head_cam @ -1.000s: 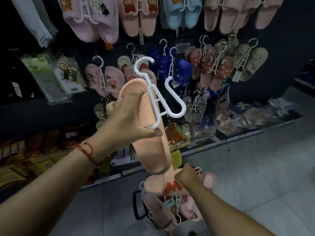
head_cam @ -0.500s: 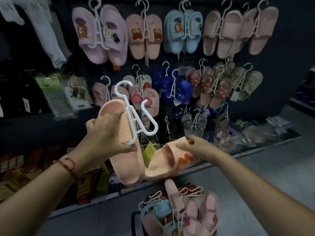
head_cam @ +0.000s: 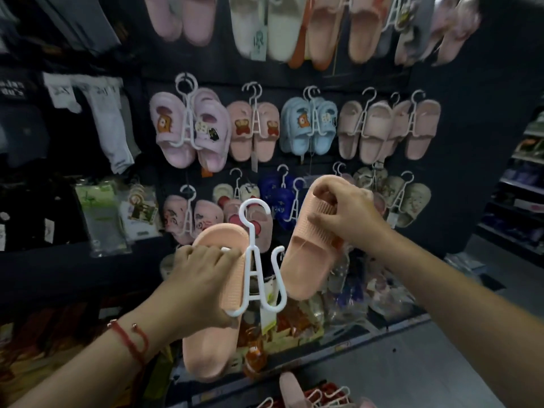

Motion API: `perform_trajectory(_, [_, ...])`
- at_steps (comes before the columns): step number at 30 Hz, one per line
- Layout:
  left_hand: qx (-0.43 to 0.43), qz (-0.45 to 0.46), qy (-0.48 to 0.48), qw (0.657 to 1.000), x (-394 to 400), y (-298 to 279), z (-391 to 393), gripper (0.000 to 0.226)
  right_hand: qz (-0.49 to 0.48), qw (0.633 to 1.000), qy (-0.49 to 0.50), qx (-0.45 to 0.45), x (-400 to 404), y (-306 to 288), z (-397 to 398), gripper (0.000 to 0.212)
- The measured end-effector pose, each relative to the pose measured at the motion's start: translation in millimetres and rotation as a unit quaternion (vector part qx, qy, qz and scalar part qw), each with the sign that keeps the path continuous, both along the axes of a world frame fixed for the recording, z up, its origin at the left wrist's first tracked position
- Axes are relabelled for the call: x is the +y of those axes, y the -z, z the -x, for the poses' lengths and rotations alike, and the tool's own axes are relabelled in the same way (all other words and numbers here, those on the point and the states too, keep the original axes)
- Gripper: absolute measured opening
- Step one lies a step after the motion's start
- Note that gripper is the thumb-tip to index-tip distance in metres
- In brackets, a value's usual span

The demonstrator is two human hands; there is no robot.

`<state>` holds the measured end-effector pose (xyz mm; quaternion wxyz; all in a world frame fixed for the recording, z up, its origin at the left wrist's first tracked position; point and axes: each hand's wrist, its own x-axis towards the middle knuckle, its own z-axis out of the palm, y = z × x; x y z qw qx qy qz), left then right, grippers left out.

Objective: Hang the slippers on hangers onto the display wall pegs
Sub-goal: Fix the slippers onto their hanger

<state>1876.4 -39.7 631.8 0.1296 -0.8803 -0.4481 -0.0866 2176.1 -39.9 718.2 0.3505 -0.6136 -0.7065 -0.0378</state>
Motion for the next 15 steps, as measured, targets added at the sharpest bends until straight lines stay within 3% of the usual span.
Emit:
perform_trajectory(5, [-0.016, -0.059, 0.03, 0.998, 2, -6, -6, 0.124, -0.049, 0.999, -0.023, -0.008, -4, -36, 15, 0.036])
perform_trajectory(15, [-0.067, -0.128, 0.007, 0.99, 7, -46, -20, 0.116, -0.049, 0.997, -0.062, -0.026, -15, -54, 29, 0.035])
